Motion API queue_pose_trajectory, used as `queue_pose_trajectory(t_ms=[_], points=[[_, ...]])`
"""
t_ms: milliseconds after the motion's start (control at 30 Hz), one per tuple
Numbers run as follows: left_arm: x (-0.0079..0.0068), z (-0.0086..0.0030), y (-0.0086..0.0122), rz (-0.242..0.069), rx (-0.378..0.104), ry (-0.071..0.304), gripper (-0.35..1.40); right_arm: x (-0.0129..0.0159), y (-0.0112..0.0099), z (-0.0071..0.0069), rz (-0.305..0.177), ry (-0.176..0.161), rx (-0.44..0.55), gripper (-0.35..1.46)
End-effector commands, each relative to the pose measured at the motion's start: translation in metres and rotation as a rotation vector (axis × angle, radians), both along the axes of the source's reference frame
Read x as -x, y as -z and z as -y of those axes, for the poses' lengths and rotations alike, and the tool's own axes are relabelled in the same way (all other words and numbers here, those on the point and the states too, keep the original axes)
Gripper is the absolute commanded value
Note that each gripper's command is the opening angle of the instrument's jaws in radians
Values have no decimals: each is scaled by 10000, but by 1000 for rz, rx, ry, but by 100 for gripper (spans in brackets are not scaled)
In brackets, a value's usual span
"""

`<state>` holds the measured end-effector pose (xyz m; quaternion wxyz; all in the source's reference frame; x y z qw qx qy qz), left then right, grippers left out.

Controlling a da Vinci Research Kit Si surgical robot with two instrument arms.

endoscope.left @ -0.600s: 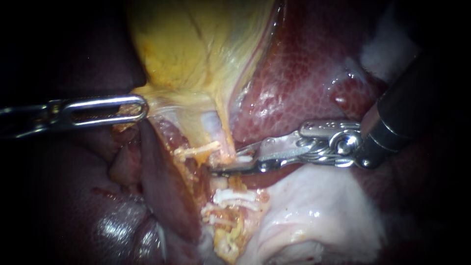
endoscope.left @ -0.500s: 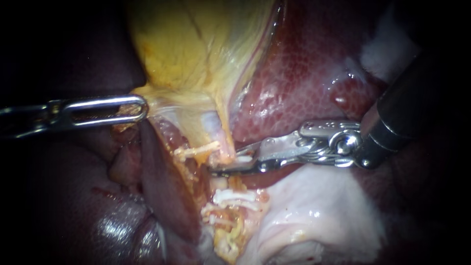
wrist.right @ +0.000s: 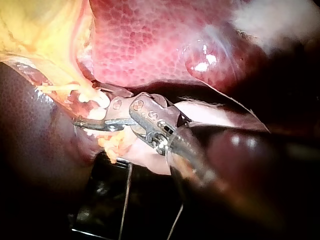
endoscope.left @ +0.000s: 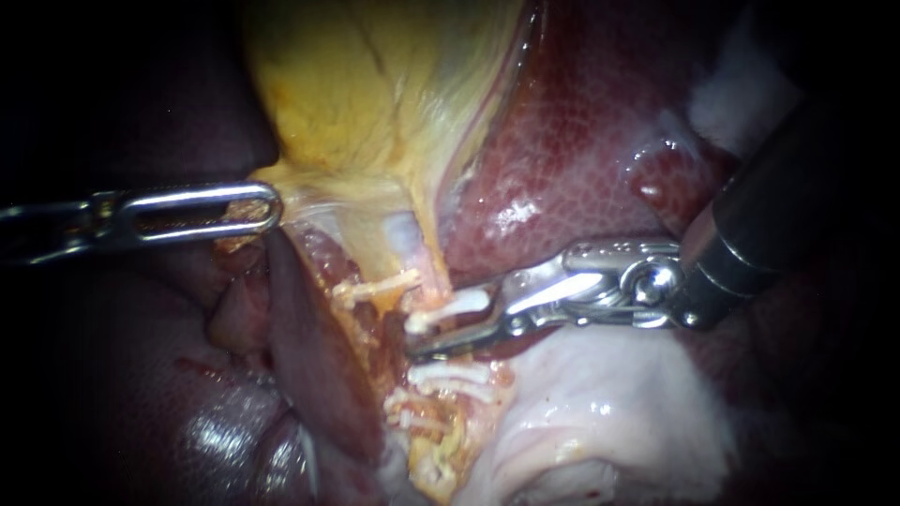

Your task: Going back third clip right tube

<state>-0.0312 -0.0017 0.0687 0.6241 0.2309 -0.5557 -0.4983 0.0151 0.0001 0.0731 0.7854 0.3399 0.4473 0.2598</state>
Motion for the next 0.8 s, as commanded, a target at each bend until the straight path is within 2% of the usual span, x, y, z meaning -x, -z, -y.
queue_pose_trajectory(t_ms=[33,233,400,600,800], points=[[0,0,0,0,0,0,-35,3,2,-1,-2,2,8,60],[0,0,0,0,0,0,-35,19,7,-5,-11,16,25,60],[0,1,0,0,0,0,-35,50,25,-17,-25,36,45,60],[2,4,-3,-2,3,2,-35,88,78,-38,-40,23,91,60],[8,8,-6,-5,7,5,-35,100,125,-53,-75,2,134,60]])
